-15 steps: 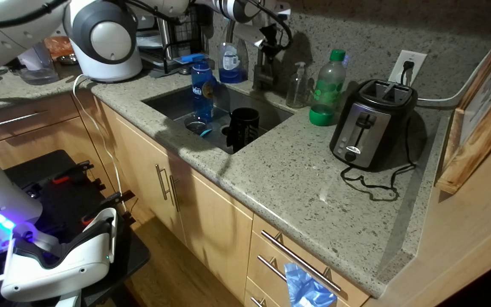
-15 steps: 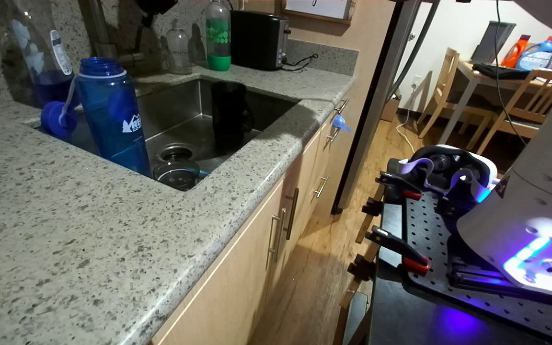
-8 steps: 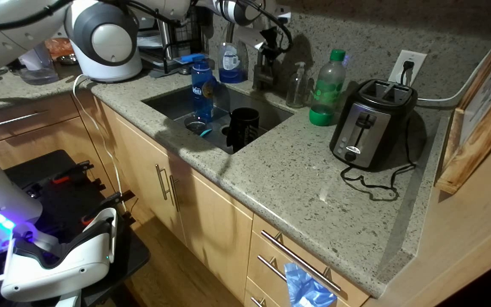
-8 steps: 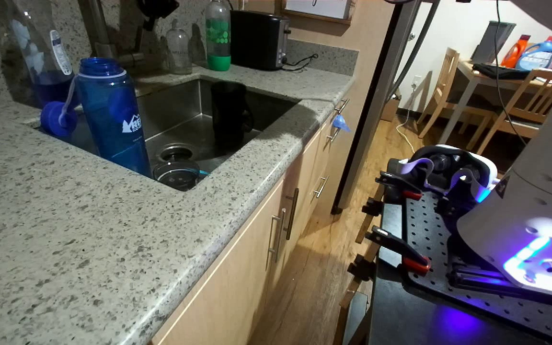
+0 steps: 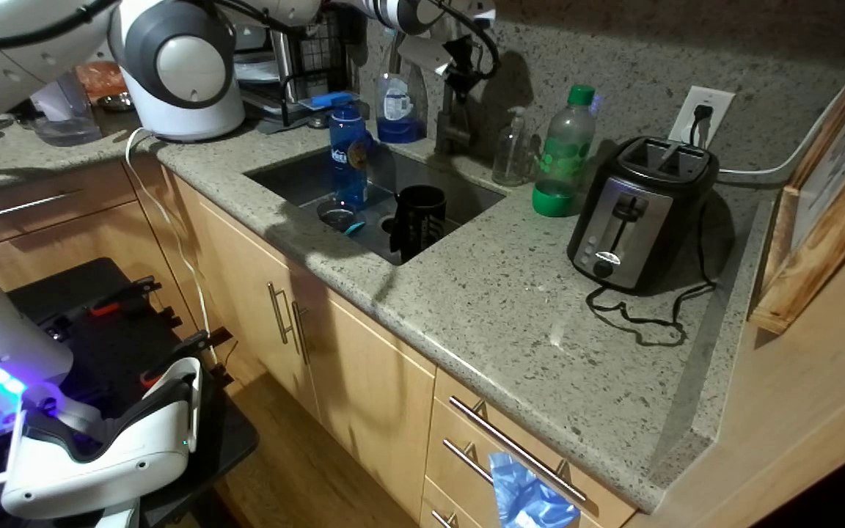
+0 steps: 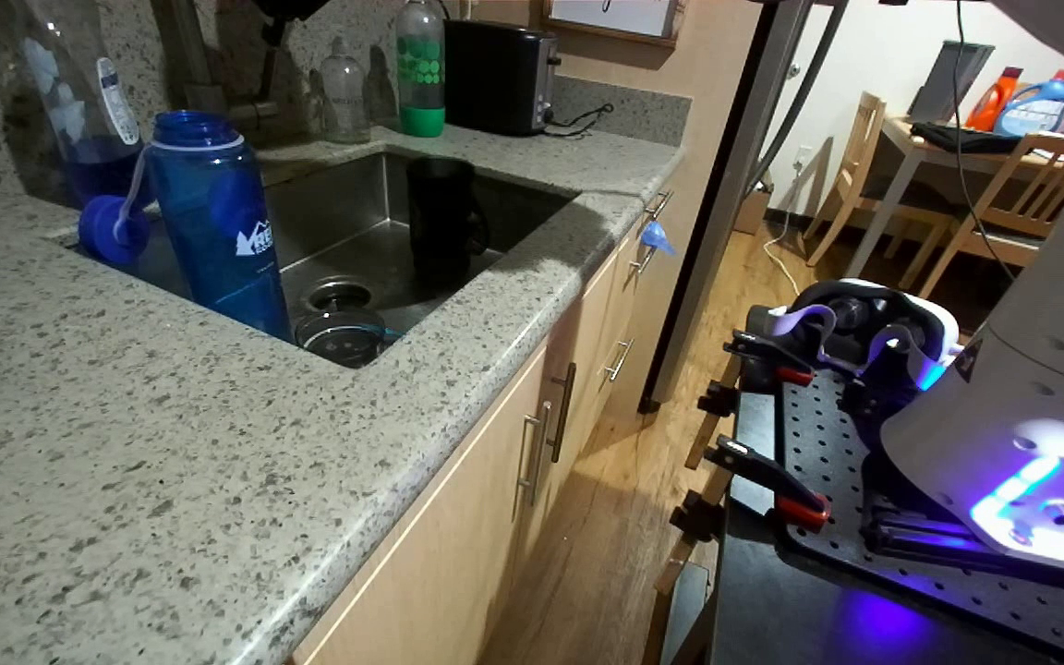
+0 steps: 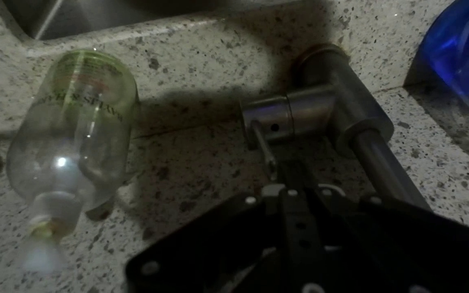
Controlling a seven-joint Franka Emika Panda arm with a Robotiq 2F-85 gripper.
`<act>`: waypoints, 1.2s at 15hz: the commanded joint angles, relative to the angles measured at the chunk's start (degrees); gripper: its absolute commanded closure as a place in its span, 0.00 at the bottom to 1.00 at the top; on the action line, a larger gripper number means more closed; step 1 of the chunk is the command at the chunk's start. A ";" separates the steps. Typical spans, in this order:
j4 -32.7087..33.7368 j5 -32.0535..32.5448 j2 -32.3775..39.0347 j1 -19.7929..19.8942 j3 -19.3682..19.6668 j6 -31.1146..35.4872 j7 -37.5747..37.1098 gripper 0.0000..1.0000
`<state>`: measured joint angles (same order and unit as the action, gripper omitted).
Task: Open the faucet
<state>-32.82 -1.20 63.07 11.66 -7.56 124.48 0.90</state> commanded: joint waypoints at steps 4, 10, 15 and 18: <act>0.31 0.16 -0.37 -0.59 -0.18 -1.11 0.86 0.98; 0.72 0.08 0.40 -0.73 -0.37 -0.86 1.24 0.98; 1.20 0.31 0.95 -0.90 -0.11 -0.54 1.17 0.98; 1.41 0.38 1.37 -0.75 0.07 -0.56 0.95 0.98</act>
<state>-32.71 -1.19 63.49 10.96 -7.69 124.40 1.06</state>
